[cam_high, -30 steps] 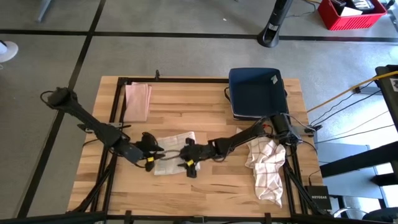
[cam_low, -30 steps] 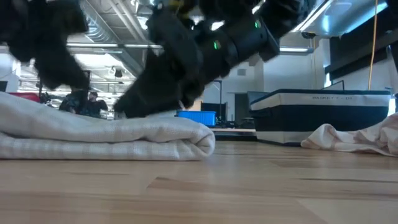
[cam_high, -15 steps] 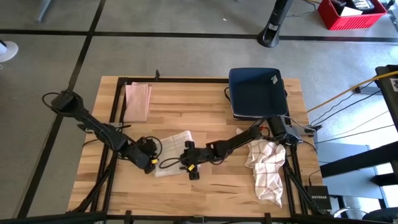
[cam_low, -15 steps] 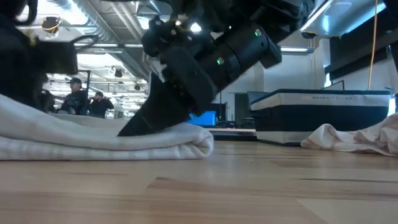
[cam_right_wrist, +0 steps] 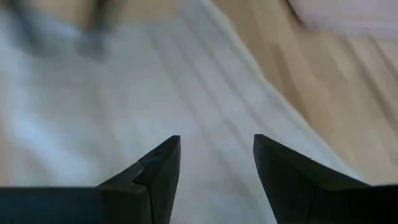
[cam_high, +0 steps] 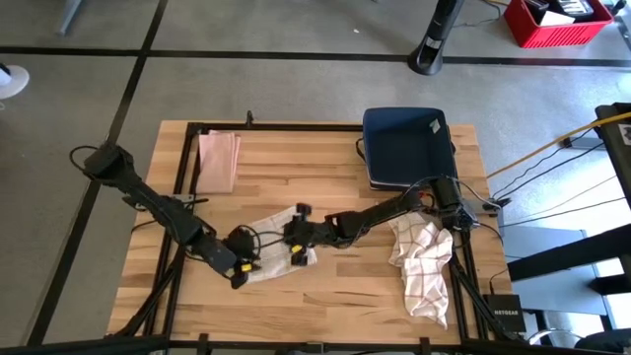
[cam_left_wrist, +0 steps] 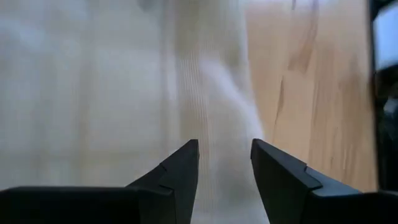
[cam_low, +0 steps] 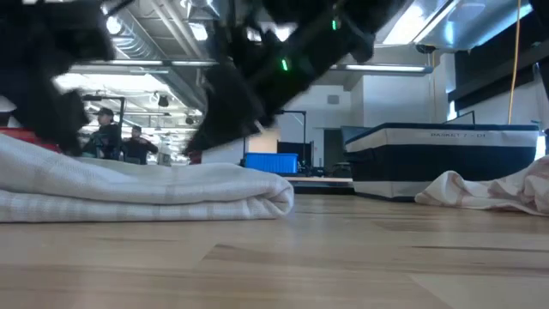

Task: Fold towel
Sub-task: Fold the white patterned towel, then move the white patterned towel to the left

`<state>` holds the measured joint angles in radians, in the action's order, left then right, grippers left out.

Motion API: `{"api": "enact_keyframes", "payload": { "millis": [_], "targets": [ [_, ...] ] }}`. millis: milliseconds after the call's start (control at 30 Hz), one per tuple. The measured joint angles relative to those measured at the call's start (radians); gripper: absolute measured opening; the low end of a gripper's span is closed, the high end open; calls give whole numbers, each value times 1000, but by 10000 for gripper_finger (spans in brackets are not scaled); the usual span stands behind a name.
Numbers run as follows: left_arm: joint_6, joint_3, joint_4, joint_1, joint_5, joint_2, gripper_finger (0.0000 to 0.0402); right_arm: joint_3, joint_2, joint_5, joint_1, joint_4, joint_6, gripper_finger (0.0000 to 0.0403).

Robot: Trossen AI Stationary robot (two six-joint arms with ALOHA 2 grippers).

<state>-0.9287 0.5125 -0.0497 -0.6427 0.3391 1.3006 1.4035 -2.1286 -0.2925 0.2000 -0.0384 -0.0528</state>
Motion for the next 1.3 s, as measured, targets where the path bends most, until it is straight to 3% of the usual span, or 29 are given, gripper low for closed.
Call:
{"api": "enact_keyframes", "payload": {
  "millis": [100,267,400,567,633,767,867,1133,1300],
  "targets": [
    [-40,0,-8,-25,-79,103,140,-33,-15,-11,-30,6,-16,204],
    [-89,12,28,-44,-125,222,140,-58,-28,0,-53,8,-19,204],
    [-57,9,31,-29,-161,200,140,-59,-39,8,-56,-20,-13,204],
    [28,31,-47,7,-201,66,140,-28,-6,51,-56,9,-1,204],
    [72,50,-66,24,-182,-6,140,-17,45,76,-56,38,6,204],
    [225,62,-121,64,-31,-99,140,-23,171,82,-56,185,7,204],
    [397,70,-24,120,31,-116,140,-57,242,84,-44,302,2,204],
    [673,67,76,310,-153,38,140,-241,308,24,16,311,-172,204],
    [699,68,93,394,-162,175,140,-335,308,-52,61,251,-306,204]
  ]
}}
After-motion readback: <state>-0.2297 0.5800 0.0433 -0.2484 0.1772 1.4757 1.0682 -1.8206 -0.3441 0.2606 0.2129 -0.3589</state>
